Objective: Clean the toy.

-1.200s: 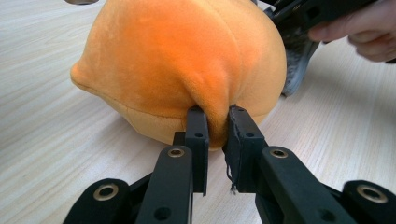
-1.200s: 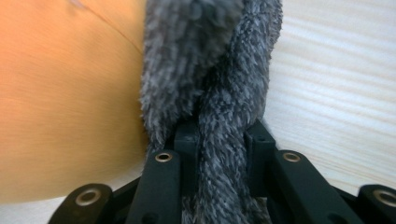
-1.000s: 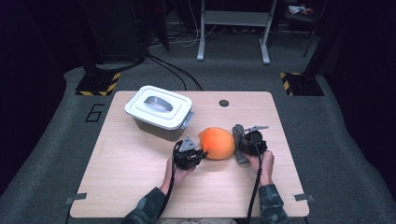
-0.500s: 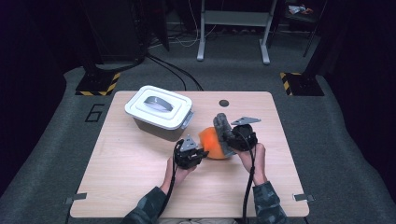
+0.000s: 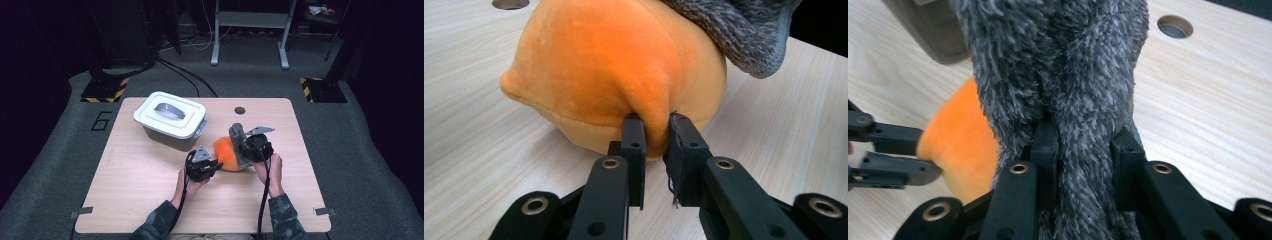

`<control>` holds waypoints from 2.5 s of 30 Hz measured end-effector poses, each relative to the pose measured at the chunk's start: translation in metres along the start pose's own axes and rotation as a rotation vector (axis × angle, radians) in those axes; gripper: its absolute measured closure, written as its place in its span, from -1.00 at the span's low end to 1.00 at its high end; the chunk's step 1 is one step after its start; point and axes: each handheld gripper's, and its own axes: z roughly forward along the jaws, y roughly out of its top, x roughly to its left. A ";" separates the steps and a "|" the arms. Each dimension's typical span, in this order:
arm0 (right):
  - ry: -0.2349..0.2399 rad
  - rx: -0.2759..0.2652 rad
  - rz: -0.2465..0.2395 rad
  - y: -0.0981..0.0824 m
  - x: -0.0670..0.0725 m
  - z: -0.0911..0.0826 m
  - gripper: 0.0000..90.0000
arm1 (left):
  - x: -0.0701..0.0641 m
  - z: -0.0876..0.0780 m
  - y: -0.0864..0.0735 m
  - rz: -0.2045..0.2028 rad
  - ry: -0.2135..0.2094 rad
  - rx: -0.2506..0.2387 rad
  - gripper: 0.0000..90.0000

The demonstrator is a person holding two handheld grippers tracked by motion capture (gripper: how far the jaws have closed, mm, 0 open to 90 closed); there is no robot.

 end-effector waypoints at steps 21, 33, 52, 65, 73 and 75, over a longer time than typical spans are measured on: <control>-0.058 0.042 0.141 -0.033 -0.043 0.016 0.57 | -0.002 0.001 -0.001 0.013 0.006 0.004 0.75; -0.044 0.125 0.191 -0.053 -0.059 0.039 0.58 | -0.001 0.001 -0.001 0.008 0.005 0.008 0.75; 0.020 0.029 0.068 -0.017 -0.022 0.004 0.59 | 0.002 0.000 0.001 -0.004 0.013 0.008 0.49; 0.020 0.031 0.084 -0.013 -0.028 0.010 0.59 | 0.002 0.005 -0.002 0.015 0.095 0.016 0.00; 0.015 0.007 0.088 -0.016 -0.029 0.007 0.59 | 0.001 0.014 0.003 0.052 0.104 0.022 0.58; 0.011 -0.019 0.089 -0.019 -0.031 -0.001 0.59 | 0.000 0.014 0.004 0.045 0.093 0.020 0.69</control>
